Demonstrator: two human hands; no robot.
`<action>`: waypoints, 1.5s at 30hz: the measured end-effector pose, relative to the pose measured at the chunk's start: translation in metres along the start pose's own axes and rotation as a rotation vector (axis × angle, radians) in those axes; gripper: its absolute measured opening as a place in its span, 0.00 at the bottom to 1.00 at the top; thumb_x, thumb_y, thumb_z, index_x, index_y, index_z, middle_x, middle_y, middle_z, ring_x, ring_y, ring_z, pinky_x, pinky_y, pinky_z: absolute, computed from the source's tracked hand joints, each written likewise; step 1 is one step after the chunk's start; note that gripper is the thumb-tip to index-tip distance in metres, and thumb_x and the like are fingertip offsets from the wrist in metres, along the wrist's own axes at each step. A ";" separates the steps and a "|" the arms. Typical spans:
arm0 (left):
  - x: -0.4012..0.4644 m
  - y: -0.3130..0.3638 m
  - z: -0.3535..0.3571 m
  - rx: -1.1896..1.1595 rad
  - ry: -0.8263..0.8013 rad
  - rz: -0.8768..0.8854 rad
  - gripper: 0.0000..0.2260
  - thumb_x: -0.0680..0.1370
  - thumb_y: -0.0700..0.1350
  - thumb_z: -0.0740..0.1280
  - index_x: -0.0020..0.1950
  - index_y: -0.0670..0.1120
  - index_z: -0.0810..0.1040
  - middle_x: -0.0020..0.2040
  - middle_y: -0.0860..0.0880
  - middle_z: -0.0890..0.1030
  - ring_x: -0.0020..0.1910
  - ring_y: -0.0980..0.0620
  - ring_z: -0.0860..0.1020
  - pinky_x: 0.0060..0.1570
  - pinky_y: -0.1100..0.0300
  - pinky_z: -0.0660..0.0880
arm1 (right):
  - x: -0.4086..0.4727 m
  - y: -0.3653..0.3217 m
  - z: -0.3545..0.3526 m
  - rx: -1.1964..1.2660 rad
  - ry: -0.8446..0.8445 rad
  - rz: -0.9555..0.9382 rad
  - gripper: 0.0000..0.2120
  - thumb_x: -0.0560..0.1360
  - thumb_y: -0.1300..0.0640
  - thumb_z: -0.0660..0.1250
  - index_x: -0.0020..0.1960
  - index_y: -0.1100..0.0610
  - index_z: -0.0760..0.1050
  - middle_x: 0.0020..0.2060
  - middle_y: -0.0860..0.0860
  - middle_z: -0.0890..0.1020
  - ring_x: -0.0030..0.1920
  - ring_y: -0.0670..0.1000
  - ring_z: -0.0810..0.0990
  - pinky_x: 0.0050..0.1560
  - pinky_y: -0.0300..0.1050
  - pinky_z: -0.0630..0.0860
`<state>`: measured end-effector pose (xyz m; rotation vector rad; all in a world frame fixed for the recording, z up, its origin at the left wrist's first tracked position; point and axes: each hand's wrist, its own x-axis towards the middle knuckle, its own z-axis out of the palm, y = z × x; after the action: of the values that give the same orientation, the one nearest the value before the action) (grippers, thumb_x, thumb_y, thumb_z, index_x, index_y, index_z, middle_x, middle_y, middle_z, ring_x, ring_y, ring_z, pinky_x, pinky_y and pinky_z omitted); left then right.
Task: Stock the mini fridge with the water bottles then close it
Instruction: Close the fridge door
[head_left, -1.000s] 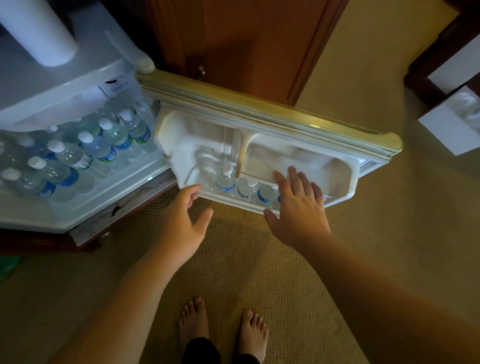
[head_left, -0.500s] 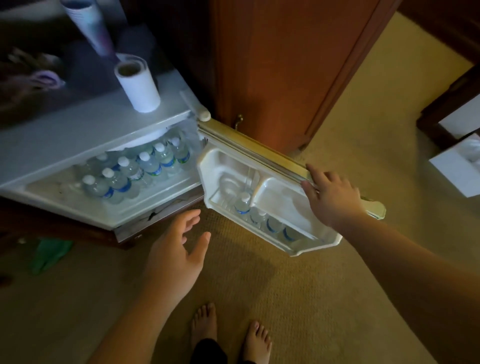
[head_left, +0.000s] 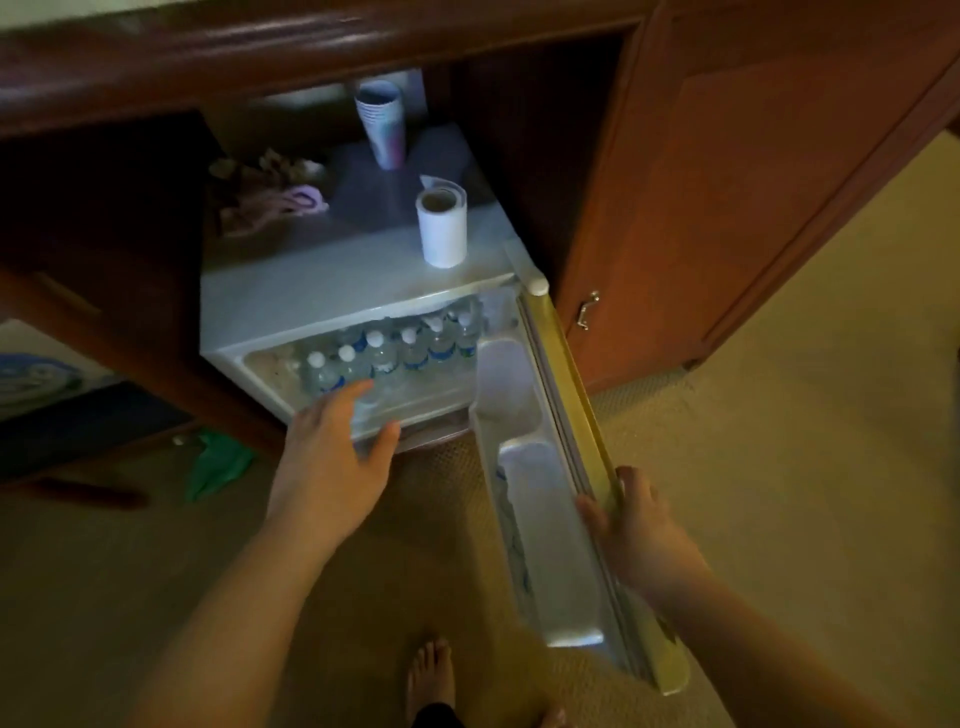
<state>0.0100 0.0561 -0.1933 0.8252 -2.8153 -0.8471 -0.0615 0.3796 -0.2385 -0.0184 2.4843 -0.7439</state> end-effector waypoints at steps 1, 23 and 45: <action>0.014 -0.009 -0.007 0.037 0.021 -0.009 0.26 0.80 0.63 0.66 0.77 0.60 0.67 0.75 0.49 0.72 0.74 0.45 0.68 0.69 0.42 0.73 | -0.005 -0.010 0.014 0.084 -0.021 0.000 0.29 0.78 0.31 0.60 0.72 0.46 0.61 0.59 0.49 0.76 0.56 0.54 0.81 0.54 0.57 0.81; 0.158 -0.120 -0.064 0.492 -0.354 -0.100 0.29 0.86 0.62 0.46 0.86 0.55 0.45 0.87 0.47 0.44 0.85 0.44 0.46 0.81 0.41 0.47 | 0.001 -0.210 0.168 0.568 0.031 0.107 0.47 0.79 0.37 0.65 0.82 0.45 0.35 0.82 0.53 0.57 0.71 0.55 0.72 0.56 0.44 0.79; 0.157 -0.117 -0.059 0.393 -0.366 -0.176 0.33 0.84 0.67 0.48 0.86 0.58 0.42 0.86 0.51 0.36 0.85 0.43 0.41 0.79 0.40 0.54 | 0.097 -0.201 0.139 -0.585 0.165 -0.855 0.32 0.87 0.38 0.44 0.85 0.51 0.44 0.84 0.54 0.39 0.83 0.56 0.39 0.80 0.62 0.47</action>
<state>-0.0545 -0.1366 -0.2171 1.0770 -3.3396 -0.5075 -0.1017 0.1235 -0.2804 -1.3308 2.7269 -0.2829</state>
